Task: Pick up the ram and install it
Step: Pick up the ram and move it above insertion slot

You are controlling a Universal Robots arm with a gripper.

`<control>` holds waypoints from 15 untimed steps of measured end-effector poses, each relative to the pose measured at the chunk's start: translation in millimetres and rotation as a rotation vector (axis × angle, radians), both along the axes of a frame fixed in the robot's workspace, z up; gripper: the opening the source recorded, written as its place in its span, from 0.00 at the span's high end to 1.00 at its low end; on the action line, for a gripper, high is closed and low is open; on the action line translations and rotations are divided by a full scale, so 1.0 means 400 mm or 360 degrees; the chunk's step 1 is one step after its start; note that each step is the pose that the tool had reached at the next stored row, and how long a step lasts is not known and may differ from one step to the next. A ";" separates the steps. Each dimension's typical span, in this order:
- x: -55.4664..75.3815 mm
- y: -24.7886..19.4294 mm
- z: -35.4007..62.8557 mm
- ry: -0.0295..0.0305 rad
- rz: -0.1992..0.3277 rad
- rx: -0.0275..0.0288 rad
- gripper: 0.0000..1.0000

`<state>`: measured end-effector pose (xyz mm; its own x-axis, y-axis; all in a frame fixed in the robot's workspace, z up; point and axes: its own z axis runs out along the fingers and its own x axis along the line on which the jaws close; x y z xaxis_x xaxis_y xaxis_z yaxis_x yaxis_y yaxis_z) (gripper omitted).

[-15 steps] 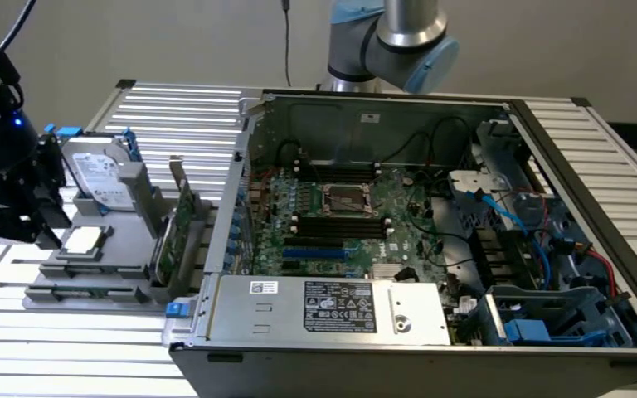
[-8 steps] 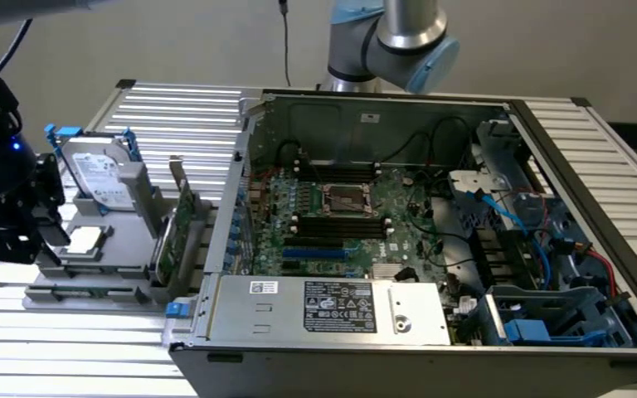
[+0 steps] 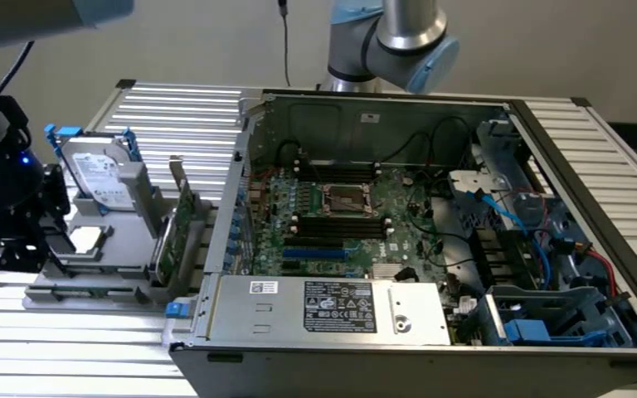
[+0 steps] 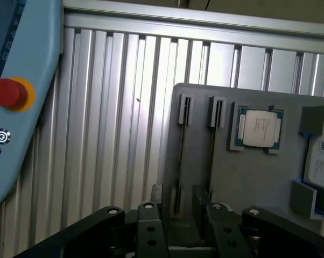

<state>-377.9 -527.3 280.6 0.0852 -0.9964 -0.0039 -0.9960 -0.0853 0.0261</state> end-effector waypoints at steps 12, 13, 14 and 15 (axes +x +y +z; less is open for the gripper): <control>0.000 0.000 -0.055 0.00002 0.0003 -0.00001 0.64; 0.000 0.000 -0.059 0.00000 0.0003 0.00000 0.64; 0.000 0.000 -0.064 0.00000 0.0003 0.00000 0.64; 0.001 0.000 -0.068 0.00001 0.0003 0.00000 0.64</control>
<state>-377.7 -527.4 253.4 0.0872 -0.9962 -0.0039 -0.9958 -0.0872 0.0262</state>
